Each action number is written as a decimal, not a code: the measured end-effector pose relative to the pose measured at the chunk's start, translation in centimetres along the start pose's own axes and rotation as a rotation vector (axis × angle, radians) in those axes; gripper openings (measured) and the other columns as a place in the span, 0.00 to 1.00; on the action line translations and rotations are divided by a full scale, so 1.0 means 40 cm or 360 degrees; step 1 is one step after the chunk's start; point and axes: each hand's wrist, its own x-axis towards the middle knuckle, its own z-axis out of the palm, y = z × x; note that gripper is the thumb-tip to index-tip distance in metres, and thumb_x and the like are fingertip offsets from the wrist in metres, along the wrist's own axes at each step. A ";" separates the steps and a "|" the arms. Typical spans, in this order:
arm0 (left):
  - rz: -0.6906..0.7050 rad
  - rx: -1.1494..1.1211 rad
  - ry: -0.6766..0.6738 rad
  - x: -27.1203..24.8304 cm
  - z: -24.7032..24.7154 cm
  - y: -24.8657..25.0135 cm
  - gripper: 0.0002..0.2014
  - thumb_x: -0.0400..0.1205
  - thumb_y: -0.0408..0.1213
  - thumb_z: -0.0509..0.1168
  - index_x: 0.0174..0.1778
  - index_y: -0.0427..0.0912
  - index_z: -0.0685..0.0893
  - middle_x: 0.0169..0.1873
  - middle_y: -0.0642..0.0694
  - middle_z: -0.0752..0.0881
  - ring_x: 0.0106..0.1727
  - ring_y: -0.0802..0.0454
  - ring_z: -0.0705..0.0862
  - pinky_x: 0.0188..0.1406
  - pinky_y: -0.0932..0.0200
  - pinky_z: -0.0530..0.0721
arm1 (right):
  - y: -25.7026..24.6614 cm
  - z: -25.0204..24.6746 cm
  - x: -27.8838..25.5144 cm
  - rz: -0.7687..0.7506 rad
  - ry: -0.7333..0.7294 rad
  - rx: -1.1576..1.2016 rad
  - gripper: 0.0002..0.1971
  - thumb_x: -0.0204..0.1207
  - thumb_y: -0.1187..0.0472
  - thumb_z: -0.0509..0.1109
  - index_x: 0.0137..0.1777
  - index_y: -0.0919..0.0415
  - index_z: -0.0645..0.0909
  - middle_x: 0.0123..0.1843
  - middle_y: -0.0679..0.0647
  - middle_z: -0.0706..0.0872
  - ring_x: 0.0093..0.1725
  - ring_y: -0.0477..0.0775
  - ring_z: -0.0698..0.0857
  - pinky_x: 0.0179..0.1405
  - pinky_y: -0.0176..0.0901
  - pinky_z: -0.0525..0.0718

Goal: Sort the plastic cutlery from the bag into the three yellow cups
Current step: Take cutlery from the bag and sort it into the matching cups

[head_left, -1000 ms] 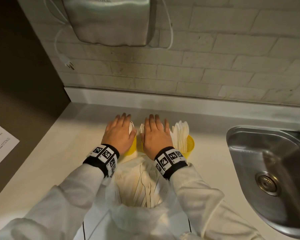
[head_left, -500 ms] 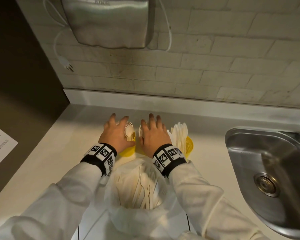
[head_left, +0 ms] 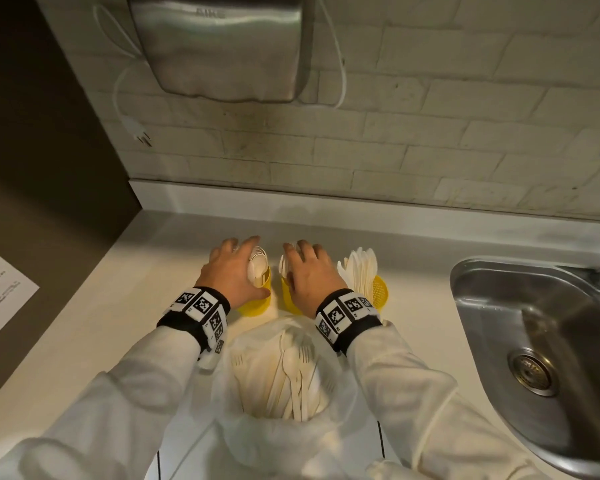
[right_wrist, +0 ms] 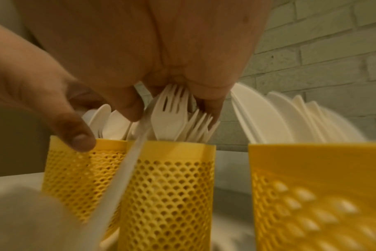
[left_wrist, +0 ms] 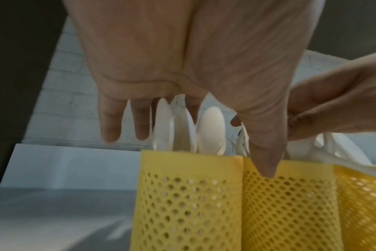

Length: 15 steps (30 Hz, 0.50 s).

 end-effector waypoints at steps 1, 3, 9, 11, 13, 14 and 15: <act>-0.0006 0.0008 0.0044 -0.008 -0.006 0.000 0.58 0.64 0.61 0.83 0.88 0.60 0.58 0.84 0.38 0.64 0.84 0.33 0.64 0.80 0.37 0.70 | 0.000 -0.001 -0.002 -0.0002 0.0004 0.0000 0.33 0.85 0.51 0.61 0.87 0.59 0.58 0.85 0.65 0.65 0.82 0.73 0.65 0.80 0.67 0.70; -0.0008 -0.0049 0.0187 -0.033 -0.021 0.003 0.58 0.65 0.64 0.82 0.88 0.59 0.58 0.85 0.37 0.62 0.85 0.33 0.61 0.82 0.36 0.66 | -0.002 -0.006 -0.008 0.0014 0.0024 0.0011 0.33 0.85 0.50 0.61 0.87 0.58 0.57 0.87 0.66 0.62 0.87 0.74 0.57 0.84 0.70 0.65; 0.0144 -0.0473 0.0495 -0.157 -0.059 0.025 0.35 0.74 0.49 0.80 0.76 0.53 0.75 0.67 0.46 0.76 0.70 0.47 0.76 0.71 0.51 0.77 | -0.019 -0.077 -0.055 -0.0070 0.0333 0.0287 0.26 0.83 0.55 0.63 0.80 0.62 0.72 0.79 0.65 0.74 0.79 0.70 0.71 0.79 0.64 0.73; 0.0196 -0.0652 0.0334 -0.200 -0.055 0.024 0.19 0.76 0.45 0.79 0.61 0.54 0.82 0.50 0.54 0.85 0.49 0.59 0.85 0.55 0.59 0.84 | -0.026 -0.104 -0.090 -0.0127 0.0446 0.0491 0.18 0.82 0.59 0.64 0.69 0.62 0.81 0.66 0.61 0.81 0.64 0.63 0.81 0.64 0.55 0.82; 0.0231 -0.0730 0.0049 -0.244 -0.029 0.015 0.07 0.78 0.42 0.78 0.46 0.54 0.87 0.34 0.57 0.87 0.35 0.63 0.84 0.43 0.63 0.82 | -0.033 -0.122 -0.138 -0.0260 0.0372 0.0660 0.14 0.79 0.59 0.60 0.56 0.61 0.85 0.53 0.55 0.85 0.50 0.54 0.84 0.52 0.45 0.82; 0.0244 -0.0735 -0.0106 -0.262 -0.010 0.007 0.05 0.78 0.41 0.78 0.41 0.53 0.88 0.30 0.58 0.87 0.32 0.63 0.83 0.41 0.66 0.81 | -0.035 -0.123 -0.162 -0.0319 0.0253 0.0698 0.13 0.79 0.60 0.60 0.51 0.60 0.86 0.49 0.52 0.87 0.46 0.50 0.83 0.49 0.41 0.80; 0.0251 -0.0716 -0.0273 -0.280 0.011 0.000 0.05 0.78 0.41 0.78 0.38 0.52 0.89 0.28 0.62 0.86 0.32 0.65 0.83 0.39 0.68 0.79 | -0.038 -0.117 -0.186 -0.0346 0.0079 0.0701 0.11 0.79 0.62 0.62 0.50 0.59 0.87 0.47 0.50 0.88 0.44 0.47 0.82 0.48 0.39 0.78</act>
